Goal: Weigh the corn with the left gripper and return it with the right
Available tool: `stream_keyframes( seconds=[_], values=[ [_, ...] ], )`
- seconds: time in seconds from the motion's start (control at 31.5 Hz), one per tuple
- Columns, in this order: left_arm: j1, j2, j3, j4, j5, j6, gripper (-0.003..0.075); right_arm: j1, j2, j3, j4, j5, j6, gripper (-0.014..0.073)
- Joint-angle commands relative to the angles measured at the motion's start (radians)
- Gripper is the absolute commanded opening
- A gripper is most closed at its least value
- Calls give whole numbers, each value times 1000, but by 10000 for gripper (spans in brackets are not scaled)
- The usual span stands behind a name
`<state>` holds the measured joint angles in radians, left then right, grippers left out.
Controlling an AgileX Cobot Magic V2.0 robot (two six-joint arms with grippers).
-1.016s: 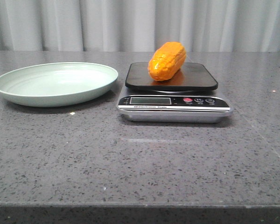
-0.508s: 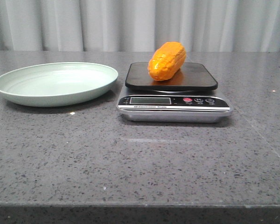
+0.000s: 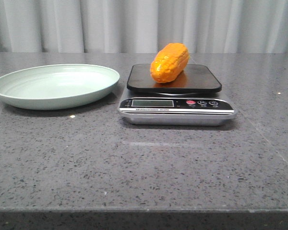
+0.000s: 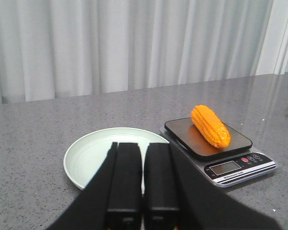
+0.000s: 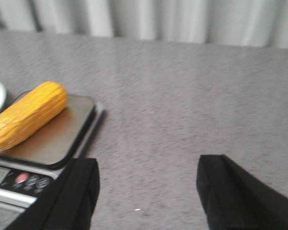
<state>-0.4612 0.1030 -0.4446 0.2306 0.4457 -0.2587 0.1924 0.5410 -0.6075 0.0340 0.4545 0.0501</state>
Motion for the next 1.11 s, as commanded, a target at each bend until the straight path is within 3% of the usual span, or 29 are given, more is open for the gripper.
stream_keyframes(
  seconds=[0.0, 0.16, 0.25, 0.76, 0.92, 1.08],
  values=[
    [2, 13, -25, 3, -71, 0, 132, 80, 109, -111, 35, -24, -8, 552],
    [2, 13, -25, 3, -71, 0, 132, 212, 310, -286, 41, 62, 7, 529],
    [2, 13, -25, 3, -71, 0, 132, 264, 454, -412, 40, 104, 97, 507],
    [2, 13, -25, 6, -70, 0, 132, 296, 1130, -1173, 16, 622, 533, 501],
    [2, 13, -25, 6, -68, 0, 132, 301, 1237, -1298, -34, 778, 604, 501],
    [2, 13, -25, 6, -68, 0, 132, 325, 1289, -1311, -64, 796, 634, 501]
  ],
)
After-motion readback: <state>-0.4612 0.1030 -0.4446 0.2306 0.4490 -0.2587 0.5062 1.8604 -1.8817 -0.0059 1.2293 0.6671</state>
